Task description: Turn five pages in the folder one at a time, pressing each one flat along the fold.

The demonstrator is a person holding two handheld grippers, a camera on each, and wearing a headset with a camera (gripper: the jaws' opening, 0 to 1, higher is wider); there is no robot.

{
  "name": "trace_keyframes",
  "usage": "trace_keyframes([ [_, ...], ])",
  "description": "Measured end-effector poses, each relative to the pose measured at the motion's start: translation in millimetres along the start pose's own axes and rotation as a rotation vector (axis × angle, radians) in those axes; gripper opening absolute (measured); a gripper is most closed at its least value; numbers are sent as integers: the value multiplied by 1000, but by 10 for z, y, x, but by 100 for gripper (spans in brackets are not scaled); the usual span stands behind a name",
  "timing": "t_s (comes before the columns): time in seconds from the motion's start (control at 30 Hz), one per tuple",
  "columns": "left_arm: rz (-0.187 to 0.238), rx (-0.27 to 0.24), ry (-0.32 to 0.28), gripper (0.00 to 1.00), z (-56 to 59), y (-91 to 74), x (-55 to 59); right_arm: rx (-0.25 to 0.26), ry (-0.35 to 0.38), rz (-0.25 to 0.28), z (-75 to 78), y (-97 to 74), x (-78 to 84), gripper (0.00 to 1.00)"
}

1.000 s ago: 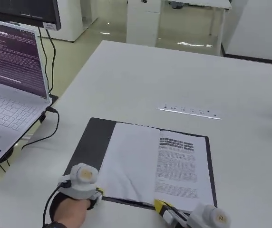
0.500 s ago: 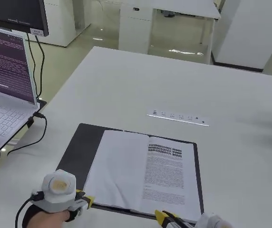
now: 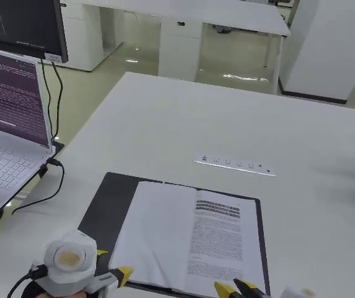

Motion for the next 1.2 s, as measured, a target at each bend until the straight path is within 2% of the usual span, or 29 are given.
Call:
trace_keyframes([
  [0.17,46,-11,16,46,-4,-143,-174,-9,-29,0,-29,-68,-60,42],
  [0.43,116,-22,10,53,-33,-336,-360,-18,-36,1,-62,-217,-86,47],
  [0.7,157,-37,15,61,-60,-541,-422,-19,-28,27,-83,-359,-153,51],
  [0.93,206,-44,-6,68,-52,-655,-465,-40,-60,1,-177,-401,-106,55],
  [1.2,211,-51,-21,73,-54,-674,-436,-49,-69,-22,-240,-440,-46,59],
])
Point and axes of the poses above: the centre of the closed fingertips' face, and the gripper's own axes: y roughly forward along the fingers, z roughly to its right, x roughly out of its underside, the point moved 1 cm from there along -y, roughly backward along the fingers, and after that the axes turned 2 degrees about z, right-handed, at the moved point
